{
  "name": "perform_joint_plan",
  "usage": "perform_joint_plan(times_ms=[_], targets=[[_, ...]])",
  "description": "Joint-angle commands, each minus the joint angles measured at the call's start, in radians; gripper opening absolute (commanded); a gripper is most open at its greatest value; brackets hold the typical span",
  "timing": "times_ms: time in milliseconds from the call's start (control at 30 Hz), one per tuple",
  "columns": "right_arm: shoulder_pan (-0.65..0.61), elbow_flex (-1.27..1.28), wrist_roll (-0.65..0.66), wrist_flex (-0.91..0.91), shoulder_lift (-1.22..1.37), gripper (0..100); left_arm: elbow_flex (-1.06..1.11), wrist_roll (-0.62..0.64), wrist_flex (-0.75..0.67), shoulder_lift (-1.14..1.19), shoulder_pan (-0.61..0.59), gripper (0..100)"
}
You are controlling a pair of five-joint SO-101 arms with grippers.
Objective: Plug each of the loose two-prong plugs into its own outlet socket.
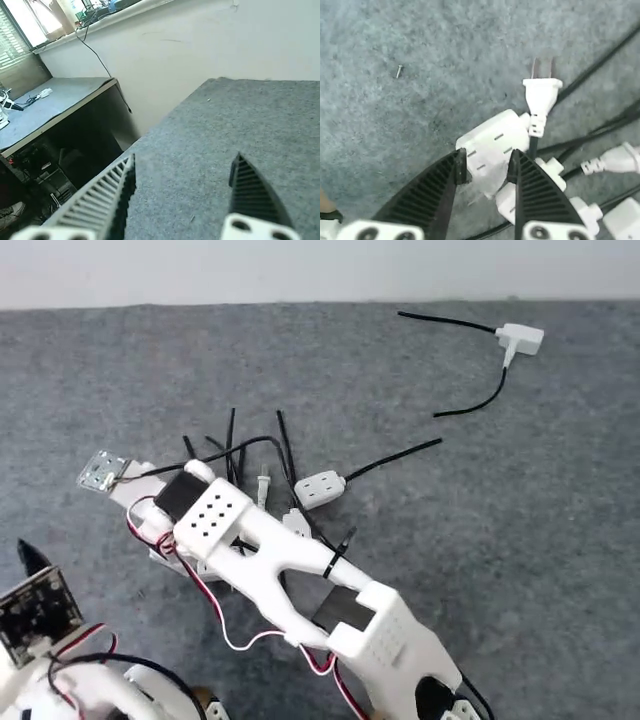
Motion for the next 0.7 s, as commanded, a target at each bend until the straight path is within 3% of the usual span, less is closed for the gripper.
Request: perform_joint_plan(times_ms=[0, 667], targets=[[-0.005, -0.055, 0.064, -0.035, 0.002, 13.3, -0.045, 0.020, 0.006, -0.003, -0.008, 30], [0.096, -0.054, 0.183, -0.243, 0.116, 13.3, -0.001, 0.017, 0.000, -0.006, -0.002, 30]])
